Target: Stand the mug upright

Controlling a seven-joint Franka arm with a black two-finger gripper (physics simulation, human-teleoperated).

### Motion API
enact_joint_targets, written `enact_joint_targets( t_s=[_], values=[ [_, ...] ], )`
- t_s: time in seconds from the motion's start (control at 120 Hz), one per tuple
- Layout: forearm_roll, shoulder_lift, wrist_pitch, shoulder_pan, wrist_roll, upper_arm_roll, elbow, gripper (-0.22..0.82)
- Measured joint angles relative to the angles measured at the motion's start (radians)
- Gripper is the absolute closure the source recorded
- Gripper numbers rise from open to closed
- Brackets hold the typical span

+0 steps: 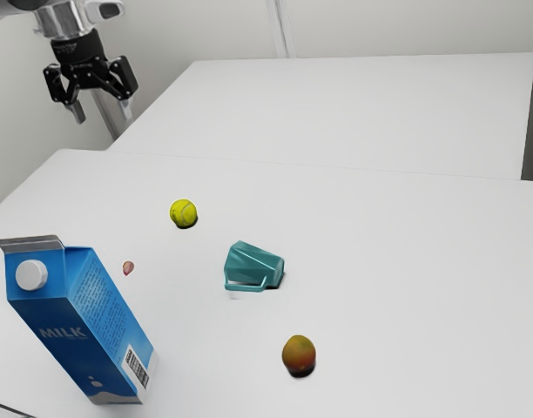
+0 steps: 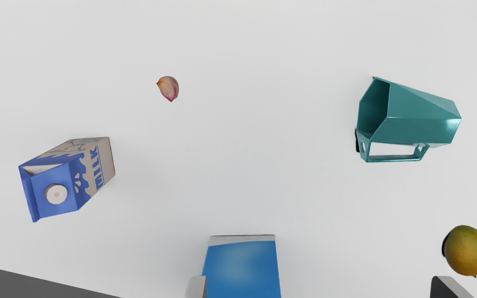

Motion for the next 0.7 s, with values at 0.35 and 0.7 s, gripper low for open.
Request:
enact_joint_targets(
  t_s=[0.35,0.7],
  values=[
    [-0.339,0.127,0.294,0.176,0.096,-0.004,-0.263,0.02],
    [-1.203,0.203,0.494,0.203,0.487,0.043,-0.717,0.02]
  ],
)
